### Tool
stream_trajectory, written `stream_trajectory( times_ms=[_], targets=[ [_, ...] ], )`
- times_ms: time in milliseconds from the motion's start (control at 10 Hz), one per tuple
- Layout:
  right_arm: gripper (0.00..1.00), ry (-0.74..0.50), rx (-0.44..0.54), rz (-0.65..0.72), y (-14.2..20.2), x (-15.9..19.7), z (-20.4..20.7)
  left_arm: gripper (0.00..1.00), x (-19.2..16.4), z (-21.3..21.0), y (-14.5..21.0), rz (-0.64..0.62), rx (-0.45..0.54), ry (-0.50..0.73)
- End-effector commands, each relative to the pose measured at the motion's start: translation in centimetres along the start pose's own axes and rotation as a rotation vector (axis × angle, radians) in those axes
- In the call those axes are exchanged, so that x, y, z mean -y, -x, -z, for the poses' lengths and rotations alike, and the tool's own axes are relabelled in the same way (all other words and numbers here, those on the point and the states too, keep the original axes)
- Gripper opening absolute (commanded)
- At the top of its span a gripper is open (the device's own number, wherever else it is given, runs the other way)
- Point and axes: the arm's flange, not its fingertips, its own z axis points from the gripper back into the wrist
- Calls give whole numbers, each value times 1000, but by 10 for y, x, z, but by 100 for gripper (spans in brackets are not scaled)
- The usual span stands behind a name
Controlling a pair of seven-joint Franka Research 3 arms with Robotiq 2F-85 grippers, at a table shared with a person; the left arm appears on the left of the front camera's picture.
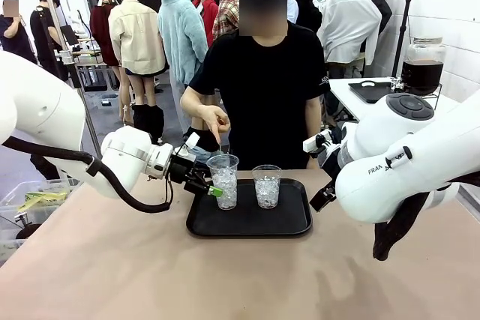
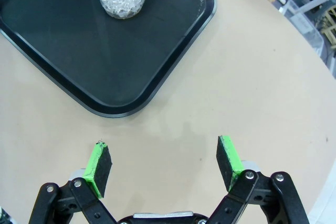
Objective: Pour the drink into the iced cup.
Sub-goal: Pick up the iced cup indicated by the human and present it to them.
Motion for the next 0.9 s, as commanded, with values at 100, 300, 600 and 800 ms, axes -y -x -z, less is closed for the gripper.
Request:
stream_trajectory(
  times_ms=[100,300,600,800],
  targets=[
    [100,-1,0,1,0,0,0,100,-5,11,0,22,43,22],
    [100,-1,0,1,0,0,0,100,-5,14,0,22,47,32],
    [100,-1,0,1,0,0,0,82,-5,13,0,17,58,47],
    [100,-1,0,1,0,0,0,82,-4,15,0,26,63,57]
  ],
)
